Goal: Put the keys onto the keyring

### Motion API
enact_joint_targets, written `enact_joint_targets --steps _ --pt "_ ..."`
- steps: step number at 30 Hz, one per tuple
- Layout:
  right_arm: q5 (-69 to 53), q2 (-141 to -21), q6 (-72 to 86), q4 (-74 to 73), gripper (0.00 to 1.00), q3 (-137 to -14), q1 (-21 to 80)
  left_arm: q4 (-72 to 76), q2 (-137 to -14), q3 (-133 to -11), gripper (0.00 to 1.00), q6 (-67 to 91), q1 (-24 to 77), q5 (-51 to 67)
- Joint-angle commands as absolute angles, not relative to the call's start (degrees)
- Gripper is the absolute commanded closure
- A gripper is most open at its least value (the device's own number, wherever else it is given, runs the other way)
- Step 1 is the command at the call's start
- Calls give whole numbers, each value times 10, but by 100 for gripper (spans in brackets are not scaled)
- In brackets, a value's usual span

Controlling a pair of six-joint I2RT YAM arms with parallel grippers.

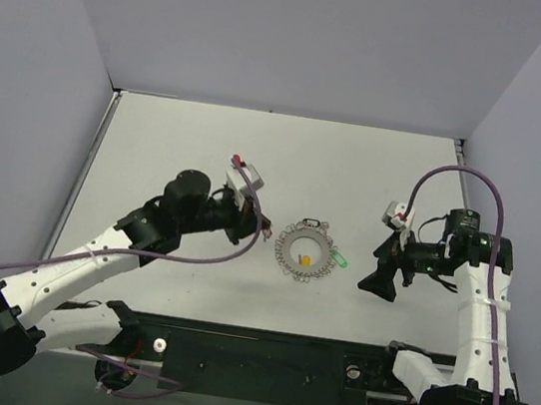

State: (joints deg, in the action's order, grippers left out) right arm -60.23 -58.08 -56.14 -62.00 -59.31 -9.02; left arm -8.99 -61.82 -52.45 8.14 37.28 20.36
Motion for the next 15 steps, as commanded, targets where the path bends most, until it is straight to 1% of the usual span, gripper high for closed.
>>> enact_joint_targets --steps 1,2,4,6,8,13,15 --pt "-648 -623 -847 -899 5 -626 -55 27 -622 -496 100 150 506 140" --pt "-650 -621 -839 -900 8 -621 -55 52 -637 -493 100 155 551 116" --pt "-653 -604 -861 -900 11 -606 -37 62 -673 -506 100 160 614 81" --pt "-651 -579 -892 -900 12 -588 -20 72 -708 -518 100 156 659 50" --pt "-657 -562 -911 -899 14 -582 -11 91 -737 -522 100 156 685 34" --pt "-685 -540 -948 -899 20 -556 -4 170 -779 -506 100 171 711 39" --pt "-690 -540 -992 -900 28 -518 15 193 -789 -502 100 167 720 40"
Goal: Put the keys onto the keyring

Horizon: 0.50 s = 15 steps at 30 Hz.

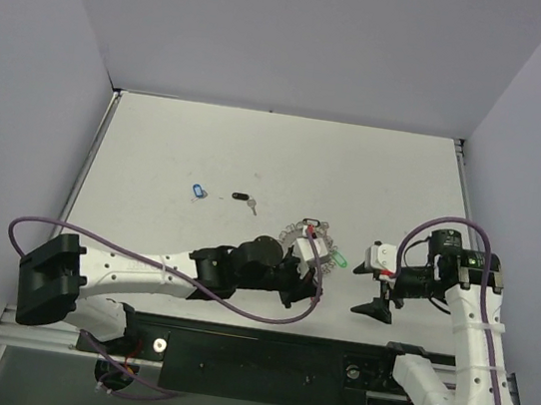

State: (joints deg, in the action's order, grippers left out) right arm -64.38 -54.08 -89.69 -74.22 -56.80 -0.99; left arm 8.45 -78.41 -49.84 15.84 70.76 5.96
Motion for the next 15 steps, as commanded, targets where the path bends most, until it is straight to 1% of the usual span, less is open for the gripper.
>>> enact_joint_targets --steps 1,3,4,5,6,9,10,12,15 --pt "-696 -541 -1000 -900 30 -510 18 199 -794 -501 100 166 720 40" --pt "-705 -539 -1012 -892 32 -500 21 215 -796 -494 100 162 722 44" --pt "-707 -539 -1001 -880 37 -499 20 223 -797 -489 100 161 723 44" --pt "-712 -543 -999 -877 39 -499 20 240 -797 -481 100 160 723 44" --pt "-715 -545 -1000 -878 44 -501 21 250 -797 -477 100 159 723 43" --pt "-729 -558 -991 -879 55 -506 22 268 -798 -466 100 160 724 40" --pt "-731 -563 -990 -878 60 -508 23 283 -798 -459 100 160 725 40" --pt "-737 -568 -990 -877 64 -505 24 295 -798 -455 100 160 729 35" --pt "-749 -564 -975 -861 64 -496 24 302 -799 -453 100 158 731 34"
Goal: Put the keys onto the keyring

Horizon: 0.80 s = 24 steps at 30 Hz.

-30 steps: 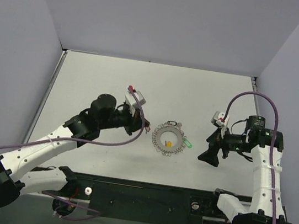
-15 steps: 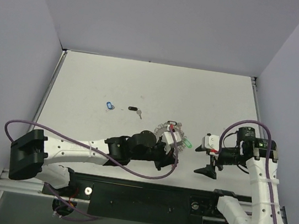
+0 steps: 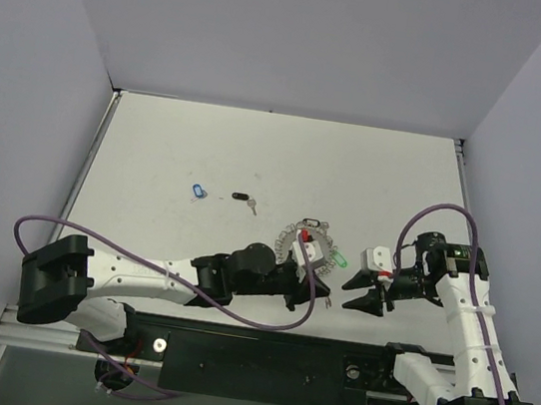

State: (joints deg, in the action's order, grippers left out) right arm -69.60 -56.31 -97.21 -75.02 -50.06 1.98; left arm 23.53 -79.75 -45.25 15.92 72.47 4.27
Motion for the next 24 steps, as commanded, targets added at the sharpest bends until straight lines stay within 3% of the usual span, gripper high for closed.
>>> enact_joint_targets --steps 1,5,24 --pt "-750 -556 -943 -833 65 -488 25 307 -800 -451 100 157 731 34" --pt "-766 -528 -808 -722 78 -460 25 323 -802 -446 100 155 731 43" --pt "-795 -512 -773 -692 74 -447 -14 332 -811 -456 100 150 741 58"
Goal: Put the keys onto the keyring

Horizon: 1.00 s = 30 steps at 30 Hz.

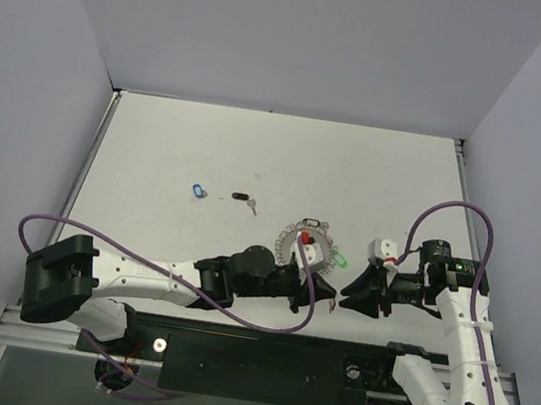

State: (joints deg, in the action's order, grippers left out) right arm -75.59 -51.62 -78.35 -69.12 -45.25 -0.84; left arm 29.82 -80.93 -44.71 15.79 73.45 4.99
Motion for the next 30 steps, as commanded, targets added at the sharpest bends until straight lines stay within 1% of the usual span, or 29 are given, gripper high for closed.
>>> enact_joint_targets --steps 1,8,13,26,30 --pt "-795 -513 -772 -690 74 -446 -14 333 -811 -456 100 149 741 58" --pt "-800 -512 -759 -680 76 -442 -11 337 -811 -458 100 148 747 54" --pt "-801 -509 -741 -669 81 -440 -10 339 -812 -460 100 146 749 50" --pt "-812 -495 -674 -622 83 -427 -4 347 -807 -455 100 142 752 39" --pt "-816 -492 -657 -608 85 -424 -4 352 -809 -455 100 141 753 38"
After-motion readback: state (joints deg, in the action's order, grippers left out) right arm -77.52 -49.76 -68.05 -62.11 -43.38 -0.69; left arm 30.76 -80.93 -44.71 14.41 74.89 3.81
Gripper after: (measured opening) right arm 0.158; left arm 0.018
